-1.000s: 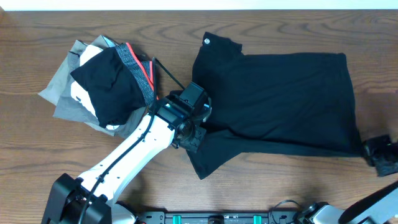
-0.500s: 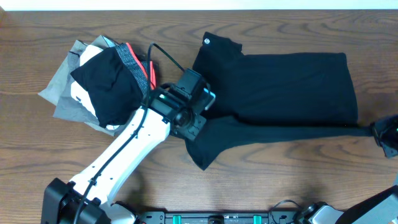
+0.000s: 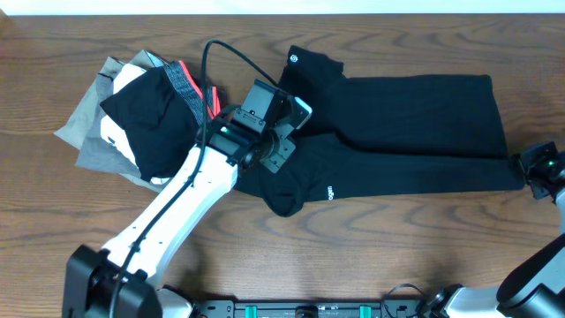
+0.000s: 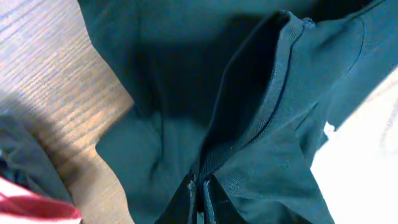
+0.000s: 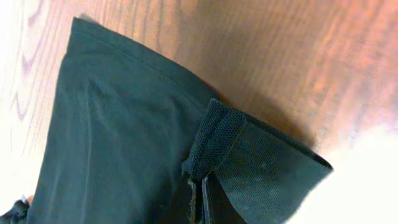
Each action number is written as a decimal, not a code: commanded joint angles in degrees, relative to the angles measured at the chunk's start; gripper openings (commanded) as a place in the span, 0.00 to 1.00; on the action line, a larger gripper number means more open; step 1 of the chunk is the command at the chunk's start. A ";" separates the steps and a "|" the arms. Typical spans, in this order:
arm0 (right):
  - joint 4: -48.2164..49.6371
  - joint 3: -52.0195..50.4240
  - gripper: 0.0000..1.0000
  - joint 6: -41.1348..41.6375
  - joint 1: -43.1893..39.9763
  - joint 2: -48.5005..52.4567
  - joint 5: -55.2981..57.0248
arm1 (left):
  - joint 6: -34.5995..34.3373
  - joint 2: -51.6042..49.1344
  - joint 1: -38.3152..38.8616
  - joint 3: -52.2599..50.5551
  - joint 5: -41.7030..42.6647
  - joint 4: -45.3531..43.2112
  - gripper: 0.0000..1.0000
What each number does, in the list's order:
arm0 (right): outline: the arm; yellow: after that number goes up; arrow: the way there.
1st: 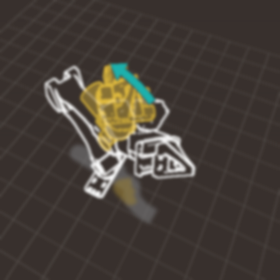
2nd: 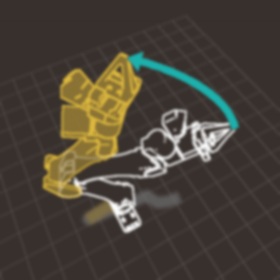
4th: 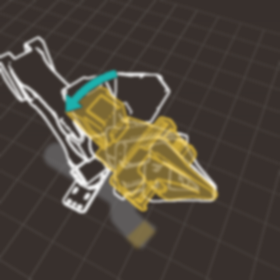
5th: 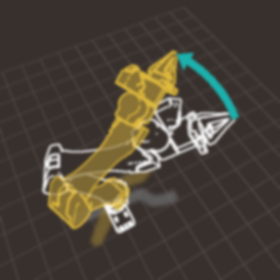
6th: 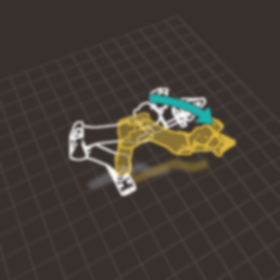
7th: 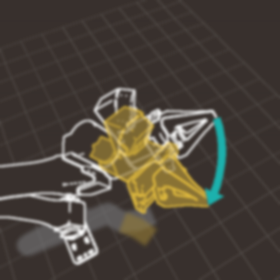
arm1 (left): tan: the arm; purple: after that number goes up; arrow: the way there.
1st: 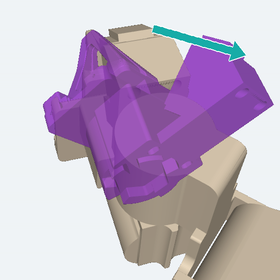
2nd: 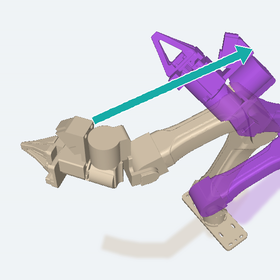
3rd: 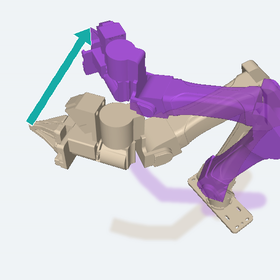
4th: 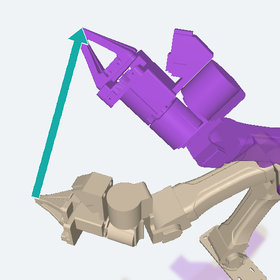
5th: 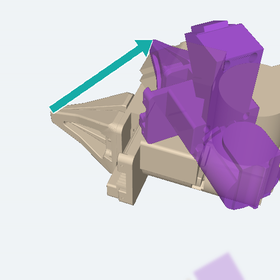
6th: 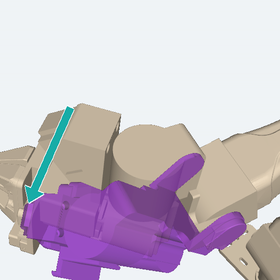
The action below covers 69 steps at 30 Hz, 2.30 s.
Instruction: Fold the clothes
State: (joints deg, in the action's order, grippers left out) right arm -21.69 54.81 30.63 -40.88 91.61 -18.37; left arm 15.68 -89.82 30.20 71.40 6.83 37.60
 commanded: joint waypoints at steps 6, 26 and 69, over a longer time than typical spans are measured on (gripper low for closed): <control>2.67 0.59 0.11 0.59 0.83 0.55 -0.04 | 0.04 -5.55 -0.42 0.98 -8.35 -5.77 0.17; -3.89 0.59 0.48 -0.94 0.90 0.55 -1.60 | -11.47 -4.70 5.16 -2.93 10.49 8.17 0.92; -13.27 -0.96 0.54 -2.38 1.97 0.68 12.59 | -9.51 -12.41 1.11 -0.98 -10.69 2.49 0.30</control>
State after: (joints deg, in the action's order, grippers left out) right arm -34.11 54.70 29.02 -39.57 92.01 -10.48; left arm 6.04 -103.28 31.51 68.97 -3.22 39.81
